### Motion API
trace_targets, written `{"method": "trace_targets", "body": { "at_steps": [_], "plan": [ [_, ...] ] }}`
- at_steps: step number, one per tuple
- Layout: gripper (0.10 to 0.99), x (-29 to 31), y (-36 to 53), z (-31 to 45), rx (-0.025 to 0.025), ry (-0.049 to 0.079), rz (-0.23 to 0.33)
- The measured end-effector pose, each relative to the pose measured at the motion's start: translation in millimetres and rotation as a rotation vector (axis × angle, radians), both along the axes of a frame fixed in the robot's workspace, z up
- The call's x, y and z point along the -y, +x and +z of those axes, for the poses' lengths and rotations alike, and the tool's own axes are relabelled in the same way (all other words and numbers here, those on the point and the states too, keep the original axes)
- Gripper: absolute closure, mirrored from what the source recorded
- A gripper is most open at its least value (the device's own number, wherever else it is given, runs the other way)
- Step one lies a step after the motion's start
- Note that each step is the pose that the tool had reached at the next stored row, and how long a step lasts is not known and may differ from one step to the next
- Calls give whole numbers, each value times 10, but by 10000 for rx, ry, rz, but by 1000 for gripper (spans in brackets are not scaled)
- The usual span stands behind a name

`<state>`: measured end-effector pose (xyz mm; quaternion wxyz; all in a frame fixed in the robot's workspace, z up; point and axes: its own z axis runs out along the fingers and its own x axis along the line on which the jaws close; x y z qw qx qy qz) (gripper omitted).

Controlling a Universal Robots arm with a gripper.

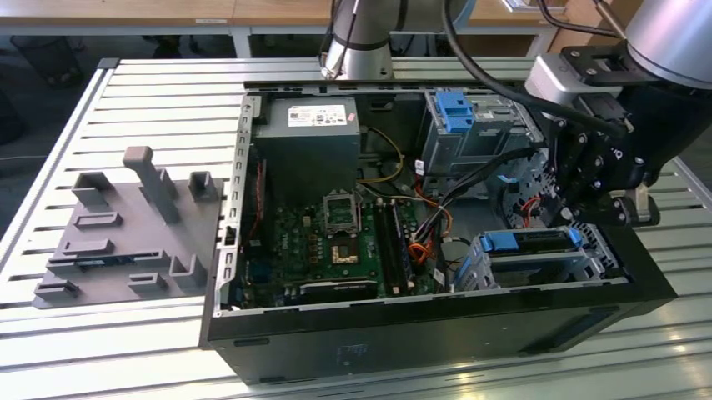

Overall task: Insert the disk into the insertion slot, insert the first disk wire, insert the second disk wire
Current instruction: 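Insert the first disk wire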

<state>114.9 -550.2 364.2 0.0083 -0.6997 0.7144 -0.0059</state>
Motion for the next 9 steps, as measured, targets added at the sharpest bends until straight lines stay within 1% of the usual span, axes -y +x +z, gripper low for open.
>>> {"method": "trace_targets", "body": {
  "at_steps": [4,7,9],
  "plan": [
    [980,-41,25,1,0,0,-29],
    [980,-83,85,-2,-8,0,-30],
    [980,-103,150,-3,-17,2,-30]
  ]
}}
